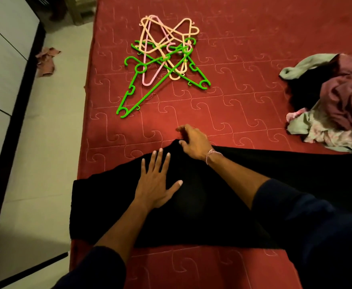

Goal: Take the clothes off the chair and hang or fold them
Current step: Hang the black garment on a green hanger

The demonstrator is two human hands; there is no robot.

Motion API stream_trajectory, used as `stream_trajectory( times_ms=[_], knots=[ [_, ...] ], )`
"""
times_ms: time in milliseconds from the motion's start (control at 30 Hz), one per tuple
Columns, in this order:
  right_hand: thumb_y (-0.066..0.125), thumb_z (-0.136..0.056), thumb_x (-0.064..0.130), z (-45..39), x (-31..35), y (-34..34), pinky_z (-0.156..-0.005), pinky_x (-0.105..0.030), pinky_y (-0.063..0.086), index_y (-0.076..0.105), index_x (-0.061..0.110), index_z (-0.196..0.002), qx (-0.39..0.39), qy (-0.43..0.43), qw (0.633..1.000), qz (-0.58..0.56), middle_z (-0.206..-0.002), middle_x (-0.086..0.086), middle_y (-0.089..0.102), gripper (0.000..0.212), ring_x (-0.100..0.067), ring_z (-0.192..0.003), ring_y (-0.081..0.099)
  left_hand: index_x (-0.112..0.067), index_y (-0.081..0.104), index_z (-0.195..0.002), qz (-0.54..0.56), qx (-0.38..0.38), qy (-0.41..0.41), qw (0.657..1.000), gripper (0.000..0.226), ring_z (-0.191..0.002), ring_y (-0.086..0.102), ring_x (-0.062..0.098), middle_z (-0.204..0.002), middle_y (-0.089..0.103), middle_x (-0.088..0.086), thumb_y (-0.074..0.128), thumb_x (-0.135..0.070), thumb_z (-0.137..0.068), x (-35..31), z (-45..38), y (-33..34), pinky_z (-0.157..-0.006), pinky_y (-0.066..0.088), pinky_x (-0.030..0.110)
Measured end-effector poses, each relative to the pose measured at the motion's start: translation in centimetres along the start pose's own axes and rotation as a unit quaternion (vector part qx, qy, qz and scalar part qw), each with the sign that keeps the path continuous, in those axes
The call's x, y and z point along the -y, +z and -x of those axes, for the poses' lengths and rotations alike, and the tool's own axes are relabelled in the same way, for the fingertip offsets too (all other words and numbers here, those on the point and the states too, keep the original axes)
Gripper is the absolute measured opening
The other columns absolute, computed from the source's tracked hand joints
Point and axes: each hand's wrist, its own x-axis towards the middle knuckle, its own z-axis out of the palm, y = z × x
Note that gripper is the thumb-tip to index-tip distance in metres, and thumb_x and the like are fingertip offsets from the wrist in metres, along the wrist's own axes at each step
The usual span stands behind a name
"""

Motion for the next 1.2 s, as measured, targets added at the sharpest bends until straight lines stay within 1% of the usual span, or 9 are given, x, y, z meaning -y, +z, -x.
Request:
stream_trajectory(
  times_ms=[167,267,400,500,600,700,900,1033,1200],
  knots=[
    [0.048,-0.101,0.021,6.1,0.4,2.5,-0.119,-0.047,0.031,0.051,0.013,-0.140,-0.126,-0.147,0.965,0.179,-0.150,-0.008,0.046,0.040,-0.026,-0.145,0.035,-0.025,-0.021,-0.155,0.014,0.020,-0.005,1.000,0.083,-0.148,-0.028,0.024,-0.161,-0.031,0.004,0.000,-0.072,-0.090,0.2,-0.4,-0.1,-0.119,-0.015,0.053],
    [0.047,-0.102,0.029,9.7,-0.2,4.9,-0.117,-0.046,0.033,0.055,0.010,-0.139,-0.124,-0.200,0.946,0.223,-0.149,-0.008,0.049,0.042,-0.026,-0.143,0.039,-0.022,-0.003,-0.159,0.042,0.023,0.005,0.999,0.078,-0.153,-0.014,0.023,-0.166,-0.013,0.004,-0.009,-0.058,-0.090,0.7,-0.5,-1.3,-0.123,0.000,0.053],
    [0.027,-0.104,0.055,10.7,-2.5,6.7,-0.125,-0.048,0.014,0.025,0.018,-0.158,-0.028,-0.133,0.963,0.231,-0.166,-0.003,0.018,0.065,-0.020,-0.155,0.010,-0.009,0.033,-0.153,0.005,-0.081,-0.038,0.996,0.058,-0.148,0.026,0.031,-0.160,0.029,0.015,0.022,-0.036,-0.103,2.5,1.4,-2.5,-0.121,0.022,0.051],
    [0.021,-0.101,0.066,10.2,-2.7,6.6,-0.124,-0.056,0.005,0.013,0.024,-0.161,-0.007,-0.122,0.960,0.252,-0.168,-0.001,0.006,0.074,-0.023,-0.155,-0.001,-0.003,0.045,-0.142,-0.022,-0.145,-0.183,0.972,0.048,-0.133,0.044,0.041,-0.143,0.047,0.025,0.043,-0.028,-0.101,4.8,4.4,-3.0,-0.108,0.037,0.056],
    [0.020,-0.094,0.077,9.9,-2.4,6.4,-0.119,-0.065,0.002,0.013,0.031,-0.160,-0.007,-0.113,0.957,0.267,-0.168,-0.004,0.005,0.081,-0.033,-0.154,-0.003,0.002,0.043,-0.139,-0.027,-0.127,-0.328,0.936,0.055,-0.119,0.047,0.049,-0.134,0.048,0.031,0.050,-0.033,-0.098,7.0,7.6,-3.0,-0.092,0.042,0.061],
    [0.019,-0.083,0.091,9.4,-2.3,6.2,-0.115,-0.071,-0.005,0.009,0.041,-0.159,-0.007,-0.095,0.955,0.282,-0.168,-0.011,0.000,0.091,-0.042,-0.152,-0.007,0.008,0.041,-0.130,0.023,-0.082,-0.398,0.913,0.064,-0.106,0.049,0.050,-0.126,0.047,0.032,0.056,-0.043,-0.094,8.2,9.4,-3.0,-0.081,0.045,0.060],
    [0.016,-0.069,0.101,8.9,-2.0,5.8,-0.111,-0.075,-0.005,0.000,0.046,-0.157,-0.009,-0.080,0.948,0.308,-0.167,-0.013,-0.010,0.105,-0.046,-0.151,-0.012,0.012,0.039,-0.133,0.172,-0.092,-0.525,0.828,0.078,-0.123,0.043,0.052,-0.133,0.044,0.035,0.050,-0.055,-0.095,11.2,8.9,-4.1,-0.099,0.039,0.061],
    [0.014,-0.069,0.102,8.9,-1.8,5.8,-0.112,-0.074,-0.006,-0.003,0.045,-0.157,-0.007,-0.078,0.949,0.306,-0.166,-0.012,-0.015,0.106,-0.044,-0.150,-0.015,0.011,0.051,-0.126,0.236,-0.033,-0.512,0.825,0.084,-0.114,0.054,0.050,-0.125,0.056,0.034,0.044,-0.066,-0.092,14.1,10.7,-2.8,-0.097,0.047,0.053],
    [0.010,-0.072,0.100,9.3,-1.5,5.6,-0.113,-0.072,-0.009,-0.004,0.043,-0.158,0.006,-0.076,0.948,0.310,-0.166,-0.014,-0.014,0.104,-0.043,-0.151,-0.014,0.014,0.049,-0.111,0.250,-0.086,-0.472,0.841,0.070,-0.101,0.059,0.050,-0.108,0.060,0.037,0.049,-0.055,-0.097,14.6,12.6,-3.0,-0.084,0.050,0.050]
  ],
)
